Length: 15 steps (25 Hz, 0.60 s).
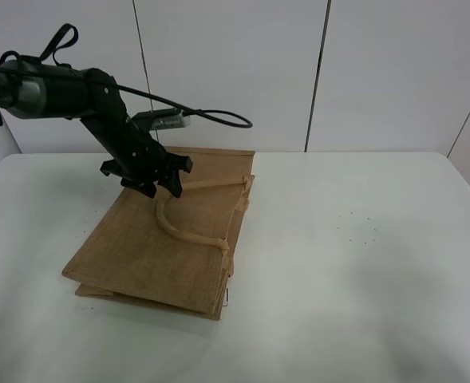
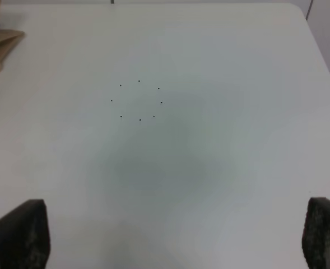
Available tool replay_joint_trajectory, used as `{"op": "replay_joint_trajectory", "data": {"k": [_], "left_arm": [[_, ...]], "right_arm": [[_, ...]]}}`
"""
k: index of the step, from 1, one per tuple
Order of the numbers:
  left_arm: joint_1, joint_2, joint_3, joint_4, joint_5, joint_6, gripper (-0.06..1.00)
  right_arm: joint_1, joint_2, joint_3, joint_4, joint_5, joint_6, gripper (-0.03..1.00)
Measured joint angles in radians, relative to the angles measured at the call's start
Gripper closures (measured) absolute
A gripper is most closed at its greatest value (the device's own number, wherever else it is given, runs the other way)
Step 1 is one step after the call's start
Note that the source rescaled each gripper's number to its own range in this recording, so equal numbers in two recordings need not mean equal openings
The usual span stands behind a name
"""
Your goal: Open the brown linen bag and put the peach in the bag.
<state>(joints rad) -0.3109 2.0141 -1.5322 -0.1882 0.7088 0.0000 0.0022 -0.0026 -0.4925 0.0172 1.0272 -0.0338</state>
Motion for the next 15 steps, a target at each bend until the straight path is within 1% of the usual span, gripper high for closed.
{"op": "replay_joint_trajectory", "data": {"k": [2,5,7,11,15], "left_arm": [[0.000,0.000,-0.070,0.012,0.054,0.000,0.14],[0.006,0.000,-0.148,0.079,0.142,0.000,0.14],[0.024,0.000,-0.173,0.118,0.182,0.000,0.14],[0.105,0.000,-0.180,0.138,0.226,-0.009,0.14],[0.211,0.000,-0.180,0.142,0.261,-0.011,0.14]], "right_arm": [[0.000,0.000,0.000,0.000,0.000,0.000,-0.03],[0.000,0.000,0.000,0.000,0.000,0.000,-0.03],[0.000,0.000,0.000,0.000,0.000,0.000,-0.03],[0.000,0.000,0.000,0.000,0.000,0.000,-0.03],[0.000,0.000,0.000,0.000,0.000,0.000,-0.03]]}}
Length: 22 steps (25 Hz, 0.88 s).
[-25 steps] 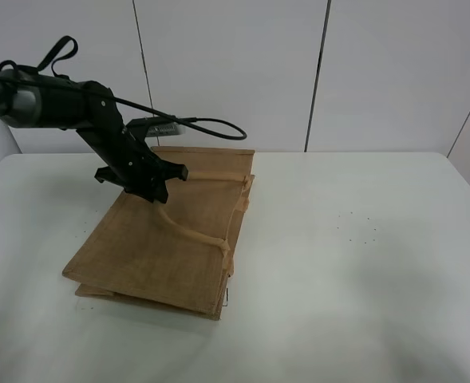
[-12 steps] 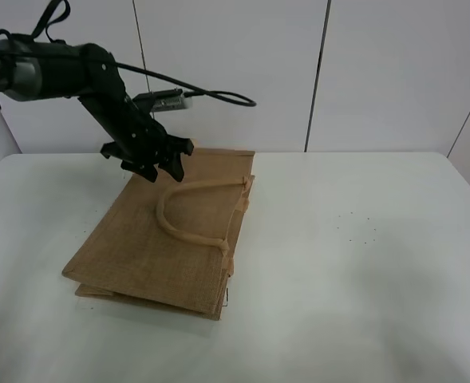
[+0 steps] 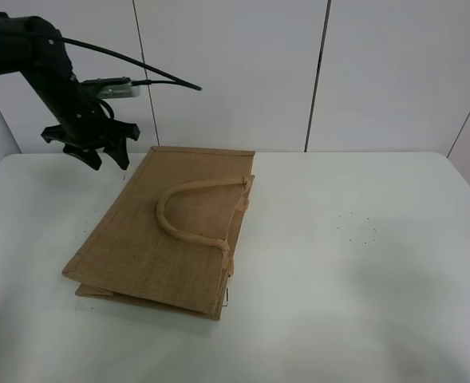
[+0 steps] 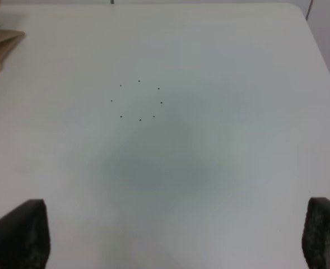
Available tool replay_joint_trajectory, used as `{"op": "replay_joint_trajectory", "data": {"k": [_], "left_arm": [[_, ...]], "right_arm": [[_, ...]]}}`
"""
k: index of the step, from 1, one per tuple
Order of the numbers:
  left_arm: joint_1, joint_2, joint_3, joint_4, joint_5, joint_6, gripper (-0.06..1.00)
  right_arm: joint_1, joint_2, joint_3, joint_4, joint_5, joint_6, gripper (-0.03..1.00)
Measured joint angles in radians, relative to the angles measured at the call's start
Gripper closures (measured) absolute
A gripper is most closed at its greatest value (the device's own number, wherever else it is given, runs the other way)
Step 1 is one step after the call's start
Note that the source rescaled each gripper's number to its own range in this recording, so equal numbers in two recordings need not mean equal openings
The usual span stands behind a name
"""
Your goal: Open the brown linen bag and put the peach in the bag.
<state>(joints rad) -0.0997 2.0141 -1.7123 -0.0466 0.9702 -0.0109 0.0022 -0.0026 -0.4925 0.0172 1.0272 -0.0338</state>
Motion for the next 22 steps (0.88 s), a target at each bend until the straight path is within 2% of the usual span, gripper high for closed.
{"op": "replay_joint_trajectory", "data": {"k": [4,7,11,18,22], "left_arm": [[0.069,0.000,-0.001,0.016,0.033,-0.003,0.14],[0.069,-0.008,-0.001,0.015,0.078,-0.007,0.14],[0.060,-0.048,-0.001,0.013,0.193,-0.011,0.14],[0.035,-0.168,0.051,0.014,0.197,-0.030,0.14],[0.031,-0.303,0.178,0.015,0.197,-0.036,0.14]], "right_arm": [[0.000,0.000,0.000,0.000,0.000,0.000,-0.03],[0.000,0.000,0.000,0.000,0.000,0.000,-0.03],[0.000,0.000,0.000,0.000,0.000,0.000,-0.03],[0.000,0.000,0.000,0.000,0.000,0.000,-0.03],[0.000,0.000,0.000,0.000,0.000,0.000,-0.03]]}}
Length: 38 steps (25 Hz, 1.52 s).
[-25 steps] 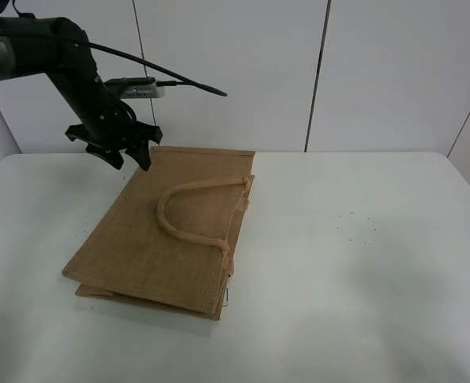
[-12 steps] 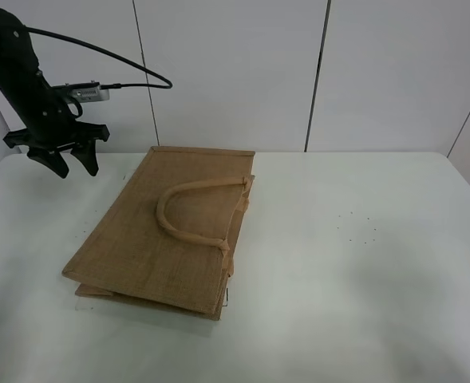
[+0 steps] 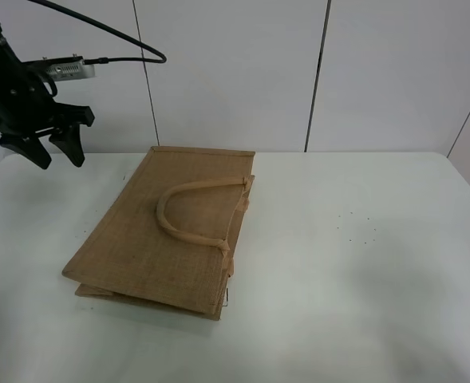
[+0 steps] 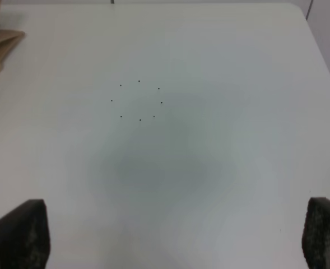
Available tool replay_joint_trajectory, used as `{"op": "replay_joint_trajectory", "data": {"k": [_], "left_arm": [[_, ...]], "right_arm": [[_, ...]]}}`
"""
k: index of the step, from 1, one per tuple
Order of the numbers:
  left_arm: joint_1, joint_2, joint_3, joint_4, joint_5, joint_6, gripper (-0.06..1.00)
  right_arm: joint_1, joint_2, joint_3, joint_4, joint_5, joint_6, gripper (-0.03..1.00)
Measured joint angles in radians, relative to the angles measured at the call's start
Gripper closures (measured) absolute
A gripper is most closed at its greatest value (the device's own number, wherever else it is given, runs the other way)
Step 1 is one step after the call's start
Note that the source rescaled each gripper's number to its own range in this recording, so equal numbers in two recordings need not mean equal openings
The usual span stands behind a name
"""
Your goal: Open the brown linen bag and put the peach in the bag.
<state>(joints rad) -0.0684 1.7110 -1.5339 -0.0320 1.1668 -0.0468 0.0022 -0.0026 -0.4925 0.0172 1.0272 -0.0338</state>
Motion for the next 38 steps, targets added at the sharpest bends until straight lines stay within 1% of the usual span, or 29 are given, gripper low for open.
{"op": "replay_joint_trajectory", "data": {"k": [3,7,12,16,19,23,27,30,33,34,37,38], "left_arm": [[0.000,-0.137,0.144,0.001,0.000,0.010,0.14],[0.000,-0.349,0.373,0.002,0.000,0.014,0.14],[0.000,-0.612,0.651,0.032,-0.002,0.014,0.14],[0.000,-0.814,0.843,0.038,-0.028,0.014,0.14],[0.000,-0.957,0.944,0.038,-0.046,0.014,0.14],[0.000,-1.145,1.026,0.038,-0.088,0.016,0.14],[0.000,-1.289,1.031,0.038,-0.108,0.018,0.14],[0.000,-1.354,1.031,0.038,-0.113,0.018,0.14],[0.000,-1.370,1.031,0.049,-0.112,0.018,0.14],[0.000,-1.370,1.031,0.050,-0.112,0.018,0.12],[0.000,-1.370,1.034,0.052,-0.113,0.018,0.00],[0.000,-1.370,1.035,0.052,-0.113,0.018,-0.02]], "right_arm": [[0.000,0.000,0.000,0.000,0.000,0.000,-0.03],[0.000,0.000,0.000,0.000,0.000,0.000,-0.03],[0.000,0.000,0.000,0.000,0.000,0.000,-0.03],[0.000,0.000,0.000,0.000,0.000,0.000,-0.03],[0.000,0.000,0.000,0.000,0.000,0.000,-0.03],[0.000,0.000,0.000,0.000,0.000,0.000,-0.03],[0.000,0.000,0.000,0.000,0.000,0.000,-0.03],[0.000,0.000,0.000,0.000,0.000,0.000,-0.03],[0.000,0.000,0.000,0.000,0.000,0.000,-0.03],[0.000,0.000,0.000,0.000,0.000,0.000,-0.03],[0.000,0.000,0.000,0.000,0.000,0.000,-0.03],[0.000,0.000,0.000,0.000,0.000,0.000,-0.03]]}}
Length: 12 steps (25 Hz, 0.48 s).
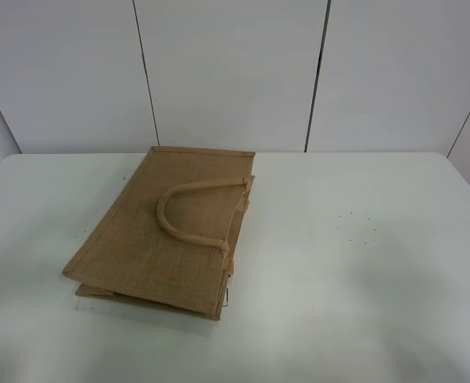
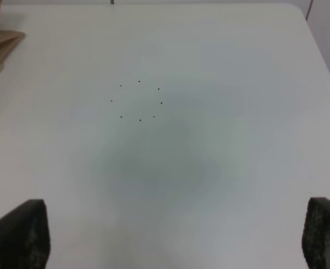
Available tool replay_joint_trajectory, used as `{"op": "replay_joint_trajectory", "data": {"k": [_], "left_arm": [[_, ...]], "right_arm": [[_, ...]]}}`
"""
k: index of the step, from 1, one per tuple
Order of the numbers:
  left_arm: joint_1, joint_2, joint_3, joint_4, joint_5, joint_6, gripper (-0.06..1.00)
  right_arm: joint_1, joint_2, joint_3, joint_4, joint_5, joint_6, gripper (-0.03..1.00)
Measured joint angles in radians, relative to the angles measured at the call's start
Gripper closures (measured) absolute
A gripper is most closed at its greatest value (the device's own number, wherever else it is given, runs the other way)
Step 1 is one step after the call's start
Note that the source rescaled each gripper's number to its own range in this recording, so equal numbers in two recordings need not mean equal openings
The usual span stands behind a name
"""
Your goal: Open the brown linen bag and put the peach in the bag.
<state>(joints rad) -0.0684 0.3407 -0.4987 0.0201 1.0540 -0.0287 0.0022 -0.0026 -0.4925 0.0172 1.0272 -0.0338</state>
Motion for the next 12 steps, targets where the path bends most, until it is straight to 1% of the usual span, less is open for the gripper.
{"op": "replay_joint_trajectory", "data": {"k": [3,7,12], "left_arm": [[0.000,0.000,0.000,0.001,0.000,0.000,-0.05],[0.000,-0.012,0.000,0.001,0.000,0.000,-0.05],[0.000,-0.125,0.001,0.001,0.000,0.001,-0.05]], "right_arm": [[0.000,0.000,0.000,0.000,0.000,0.000,-0.03],[0.000,0.000,0.000,0.000,0.000,0.000,-0.03],[0.000,0.000,0.000,0.000,0.000,0.000,-0.03]]}}
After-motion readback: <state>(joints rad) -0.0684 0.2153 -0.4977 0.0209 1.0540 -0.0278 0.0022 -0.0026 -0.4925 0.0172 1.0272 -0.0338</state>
